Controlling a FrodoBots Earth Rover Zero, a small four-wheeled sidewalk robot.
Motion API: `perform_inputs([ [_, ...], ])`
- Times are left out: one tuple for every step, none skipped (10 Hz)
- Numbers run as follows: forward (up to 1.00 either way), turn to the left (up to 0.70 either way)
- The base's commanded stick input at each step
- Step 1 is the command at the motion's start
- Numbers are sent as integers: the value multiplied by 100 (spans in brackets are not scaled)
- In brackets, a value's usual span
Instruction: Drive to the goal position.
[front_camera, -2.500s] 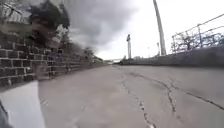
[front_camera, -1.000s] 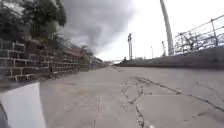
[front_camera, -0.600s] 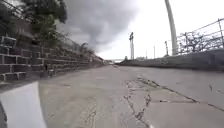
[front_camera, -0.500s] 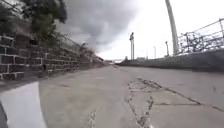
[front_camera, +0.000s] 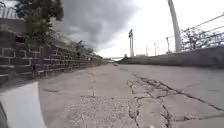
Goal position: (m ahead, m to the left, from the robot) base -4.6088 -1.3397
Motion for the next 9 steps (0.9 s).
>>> perform_inputs([
  [100, 0],
  [100, 0],
  [100, 0],
  [100, 0],
  [100, 0],
  [100, 0],
  [100, 0],
  [100, 0],
  [100, 0],
])
